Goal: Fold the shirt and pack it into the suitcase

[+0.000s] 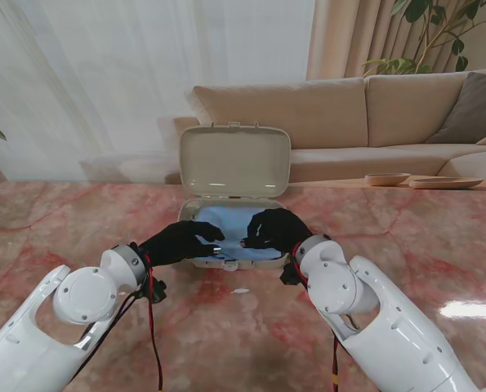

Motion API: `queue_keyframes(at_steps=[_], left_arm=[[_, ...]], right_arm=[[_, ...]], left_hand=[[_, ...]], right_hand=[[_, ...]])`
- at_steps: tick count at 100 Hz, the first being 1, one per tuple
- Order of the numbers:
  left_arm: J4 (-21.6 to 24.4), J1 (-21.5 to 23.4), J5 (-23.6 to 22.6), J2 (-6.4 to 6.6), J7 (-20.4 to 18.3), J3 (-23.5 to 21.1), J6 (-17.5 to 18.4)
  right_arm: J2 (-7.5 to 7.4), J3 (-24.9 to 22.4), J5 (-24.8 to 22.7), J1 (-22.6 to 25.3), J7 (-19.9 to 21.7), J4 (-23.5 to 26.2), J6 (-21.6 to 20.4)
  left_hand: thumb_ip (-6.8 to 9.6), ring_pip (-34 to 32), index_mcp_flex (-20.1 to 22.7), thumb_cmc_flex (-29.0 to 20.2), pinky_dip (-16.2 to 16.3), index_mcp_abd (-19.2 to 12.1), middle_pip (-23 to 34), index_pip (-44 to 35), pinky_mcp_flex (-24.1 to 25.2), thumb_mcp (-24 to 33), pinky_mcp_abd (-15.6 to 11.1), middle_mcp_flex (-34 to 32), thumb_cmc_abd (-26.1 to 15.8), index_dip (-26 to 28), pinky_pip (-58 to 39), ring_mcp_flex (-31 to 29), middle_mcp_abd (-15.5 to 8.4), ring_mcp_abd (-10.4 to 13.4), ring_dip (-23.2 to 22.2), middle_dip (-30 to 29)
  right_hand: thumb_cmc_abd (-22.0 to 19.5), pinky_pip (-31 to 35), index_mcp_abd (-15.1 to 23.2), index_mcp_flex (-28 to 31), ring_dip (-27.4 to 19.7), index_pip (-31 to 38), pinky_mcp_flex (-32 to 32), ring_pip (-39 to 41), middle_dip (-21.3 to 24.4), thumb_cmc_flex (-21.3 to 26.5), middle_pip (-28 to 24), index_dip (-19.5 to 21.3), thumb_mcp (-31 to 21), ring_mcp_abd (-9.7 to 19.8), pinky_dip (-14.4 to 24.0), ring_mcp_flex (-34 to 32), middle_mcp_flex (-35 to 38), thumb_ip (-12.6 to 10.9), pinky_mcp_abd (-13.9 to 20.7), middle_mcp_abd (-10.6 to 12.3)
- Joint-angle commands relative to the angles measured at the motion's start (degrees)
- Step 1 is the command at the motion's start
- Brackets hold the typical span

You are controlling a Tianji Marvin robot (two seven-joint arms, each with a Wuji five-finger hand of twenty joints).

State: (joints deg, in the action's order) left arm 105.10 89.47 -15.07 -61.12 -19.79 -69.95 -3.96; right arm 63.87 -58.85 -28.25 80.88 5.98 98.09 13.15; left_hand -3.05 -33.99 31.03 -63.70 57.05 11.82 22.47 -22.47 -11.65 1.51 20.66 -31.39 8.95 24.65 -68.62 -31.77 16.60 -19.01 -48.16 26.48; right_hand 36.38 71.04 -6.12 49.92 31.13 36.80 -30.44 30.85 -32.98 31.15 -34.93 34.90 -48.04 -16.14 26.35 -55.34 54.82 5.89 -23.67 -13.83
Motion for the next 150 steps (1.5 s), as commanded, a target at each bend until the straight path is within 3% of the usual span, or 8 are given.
queue_keyframes(at_steps=[1, 20, 60, 122, 150], left_arm=[[0.7, 1.3, -0.1, 0.32, -0.3, 0.1, -0.4], [0.9, 1.5, -0.9, 0.63, -1.3, 0.6, -0.2], [-3.8, -1.9, -2.1, 0.74, -1.8, 3.1, 1.1], [-9.0, -4.2, -1.6, -0.72, 3.9, 5.3, 2.9], [-10.6, -5.5, -2.5, -0.64, 3.8, 6.6, 4.2]], right_arm=[[-0.21, 0.1, 0.2, 1.0, 0.7, -0.1, -0.2], [-0.28, 0.5, 0.9, 1.0, 1.1, -0.7, -1.0], [-0.02, 1.6, 2.4, 0.6, 0.7, -1.7, -1.6], [0.08, 2.1, 2.7, 0.0, 0.7, -2.4, -1.0], [0.11, 2.0, 2.8, 0.0, 0.6, -2.5, -1.2]], left_hand=[[0.33, -2.0, 1.6, -2.5, 1.8, -1.1, 1.0, -0.5, -0.8, -2.7, -1.0, -1.8, -0.7, 0.8, -3.1, -2.0, -0.5, -1.1, -1.0, 0.8], [0.26, -1.8, 1.5, -2.4, 1.9, -1.1, 0.9, -0.2, -0.6, -2.8, -0.9, -1.8, -1.0, 1.0, -3.0, -1.9, -0.5, -1.2, -1.3, 0.9], [0.37, -1.3, 1.1, -1.5, 1.5, -1.0, 1.0, 0.1, -0.1, -2.8, -0.7, -2.0, -1.9, 1.0, -2.0, -1.7, -0.7, -1.3, -1.4, 1.2], [0.53, -0.1, 0.2, -0.6, 0.1, -0.5, 1.3, 0.7, 0.3, -2.8, -0.3, -2.0, -3.5, 0.1, -0.5, -1.2, -1.1, -1.5, -0.1, 1.2], [0.60, 0.7, -0.3, -0.4, -0.7, -0.5, 1.2, 0.6, 1.0, -2.8, -0.3, -1.7, -3.8, -0.3, 0.5, -0.4, -1.3, -1.1, 0.7, 1.1]], right_hand=[[-1.0, 1.0, 0.6, 0.8, -0.8, -0.5, 0.5, -0.1, -0.4, -0.3, 0.5, 0.1, 1.1, -0.5, -0.4, -0.8, 0.5, -1.5, -0.7, -0.2], [-1.1, 1.0, 0.6, 1.1, -0.7, -0.6, 0.4, 0.0, -0.5, -0.3, 0.6, 0.3, 1.4, -0.6, -0.3, -1.0, 0.7, -1.5, -0.8, -0.2], [-1.0, -1.1, 0.7, 1.7, -2.3, -0.5, 0.3, -2.5, -0.4, -0.9, 0.8, 0.4, 0.5, -1.2, -1.6, -1.6, 1.4, -1.3, -0.5, -0.3], [-1.5, -3.8, 0.9, 1.4, -4.5, 0.0, 2.2, -5.9, 0.0, -0.2, 1.2, 0.0, 1.5, -1.5, -4.1, 0.2, 1.2, -1.3, 0.1, -0.4], [-1.4, -4.3, 1.0, 1.6, -5.0, 0.1, 2.7, -6.6, 0.1, -0.4, 1.4, -0.2, 1.4, -1.7, -4.6, 0.5, 1.6, -1.4, -0.1, -0.3]])
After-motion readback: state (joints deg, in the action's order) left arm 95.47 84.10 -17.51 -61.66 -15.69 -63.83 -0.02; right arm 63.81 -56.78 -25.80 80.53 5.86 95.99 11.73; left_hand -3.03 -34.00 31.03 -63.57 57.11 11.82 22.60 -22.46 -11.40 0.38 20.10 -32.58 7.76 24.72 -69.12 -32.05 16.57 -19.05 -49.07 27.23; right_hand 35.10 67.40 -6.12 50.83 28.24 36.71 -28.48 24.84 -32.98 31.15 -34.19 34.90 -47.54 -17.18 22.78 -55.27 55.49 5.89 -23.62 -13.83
